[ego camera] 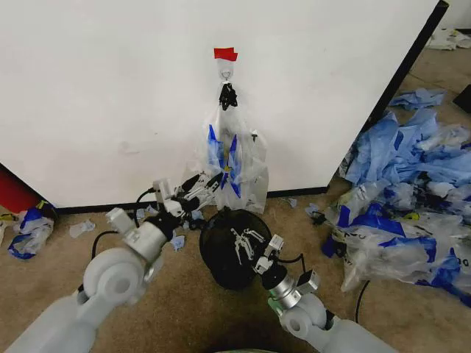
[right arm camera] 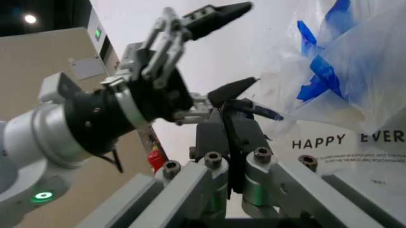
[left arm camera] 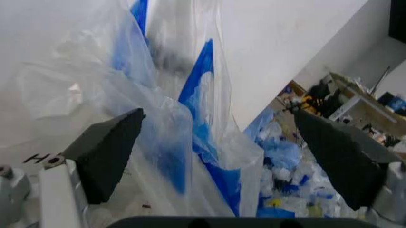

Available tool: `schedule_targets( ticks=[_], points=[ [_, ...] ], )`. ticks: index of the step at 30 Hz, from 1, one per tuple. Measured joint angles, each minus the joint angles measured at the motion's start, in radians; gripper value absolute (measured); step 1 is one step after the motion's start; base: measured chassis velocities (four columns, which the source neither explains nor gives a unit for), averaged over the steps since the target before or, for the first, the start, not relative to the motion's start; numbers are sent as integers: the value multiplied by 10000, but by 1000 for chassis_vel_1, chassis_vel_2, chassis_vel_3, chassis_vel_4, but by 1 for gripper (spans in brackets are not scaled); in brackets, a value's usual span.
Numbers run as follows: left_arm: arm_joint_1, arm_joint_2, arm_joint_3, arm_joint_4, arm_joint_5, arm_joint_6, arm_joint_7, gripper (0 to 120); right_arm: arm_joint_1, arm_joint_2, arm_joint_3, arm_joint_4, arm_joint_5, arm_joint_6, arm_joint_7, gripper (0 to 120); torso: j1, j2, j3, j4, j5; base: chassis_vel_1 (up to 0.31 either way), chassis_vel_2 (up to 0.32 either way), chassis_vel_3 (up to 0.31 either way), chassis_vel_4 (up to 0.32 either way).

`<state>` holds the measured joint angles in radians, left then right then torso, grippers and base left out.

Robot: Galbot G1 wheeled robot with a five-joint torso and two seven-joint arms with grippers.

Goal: Pick up the garbage bag from the wall and place it over the trash bin.

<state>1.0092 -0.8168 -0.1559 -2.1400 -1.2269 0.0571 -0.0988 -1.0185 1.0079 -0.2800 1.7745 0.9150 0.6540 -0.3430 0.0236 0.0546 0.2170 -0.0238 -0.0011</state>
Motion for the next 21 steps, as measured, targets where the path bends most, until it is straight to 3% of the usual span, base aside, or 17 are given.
schedule_targets(
  ticks=[4, 21],
  points=[
    [-703, 80, 820, 387, -23, -91, -185, 95, -38, -21, 87, 0, -16, 5, 9, 0, 0, 0, 0, 1, 0, 0, 0, 0, 0],
    [-1847, 56, 2049, 1111, 46, -201, -467, 96, -209, -30, 383, 87, -66, 35, 27, 0, 0, 0, -1, 2, -1, 0, 0, 0, 0]
  ],
)
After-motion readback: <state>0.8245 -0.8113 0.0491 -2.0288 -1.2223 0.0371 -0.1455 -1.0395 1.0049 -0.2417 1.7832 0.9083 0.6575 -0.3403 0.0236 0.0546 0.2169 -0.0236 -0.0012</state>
